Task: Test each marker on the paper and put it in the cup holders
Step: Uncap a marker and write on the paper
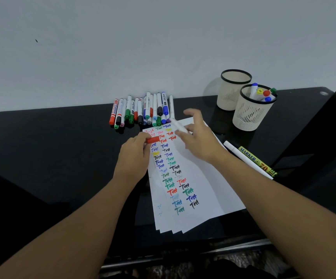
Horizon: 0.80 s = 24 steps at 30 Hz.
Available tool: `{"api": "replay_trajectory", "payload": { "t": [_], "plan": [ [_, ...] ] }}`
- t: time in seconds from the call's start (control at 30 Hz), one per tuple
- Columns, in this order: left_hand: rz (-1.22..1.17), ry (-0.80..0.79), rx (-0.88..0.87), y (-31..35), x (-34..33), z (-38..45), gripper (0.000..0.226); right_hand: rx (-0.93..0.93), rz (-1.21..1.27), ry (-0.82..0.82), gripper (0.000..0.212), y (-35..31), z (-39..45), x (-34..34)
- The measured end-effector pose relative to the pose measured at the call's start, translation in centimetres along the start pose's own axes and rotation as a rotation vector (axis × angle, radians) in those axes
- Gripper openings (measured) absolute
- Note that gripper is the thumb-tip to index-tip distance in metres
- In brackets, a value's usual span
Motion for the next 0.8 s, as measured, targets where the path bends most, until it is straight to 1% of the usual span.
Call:
{"api": "replay_trajectory", "payload": {
  "t": [0.03, 0.1, 0.17, 0.23, 0.37, 0.57, 0.73, 0.8],
  "plan": [
    [-0.002, 0.0, 0.007, -0.11, -0.1, 0.05, 0.023, 0.002, -0.121, -0.031, 0.043, 0.07, -0.17, 0.05],
    [-0.004, 0.006, 0.013, -0.27, -0.19, 0.1, 0.023, 0.034, -0.32, -0.054, 0.031, 0.44, -0.46, 0.2],
    [-0.014, 0.018, 0.013, -0.24, -0.11, 0.04, 0.025, 0.06, -0.393, -0.052, 0.027, 0.66, -0.66, 0.54],
    [-0.019, 0.024, 0.012, -0.13, 0.01, 0.01, 0.027, 0.067, -0.409, -0.048, 0.027, 0.81, -0.68, 0.83],
    [-0.008, 0.015, -0.01, 0.29, 0.12, -0.06, 0.027, 0.101, -0.465, -0.103, 0.028, 1.07, -0.54, 0.36],
    [0.008, 0.014, -0.025, 0.42, 0.17, -0.24, 0.03, 0.135, -0.511, -0.12, 0.027, 0.71, -0.2, -0.04],
    [-0.012, 0.012, -0.022, 0.41, 0.19, -0.32, 0.029, 0.176, -0.512, -0.086, 0.027, 0.87, -0.21, 0.15],
    [-0.015, -0.003, -0.028, 0.37, 0.13, -0.32, 0.03, 0.182, -0.512, -0.097, 0.026, 0.92, -0.23, 0.04]
  ]
}}
Point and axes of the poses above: each hand's wrist, its own z-axis towards the middle knuckle, its own x-axis out of the back of the hand, y = z × x, the point moved 4 cm from there along z, towards the middle knuckle, and after that the axes turned 1 degree about y, right-handed, at the moved point
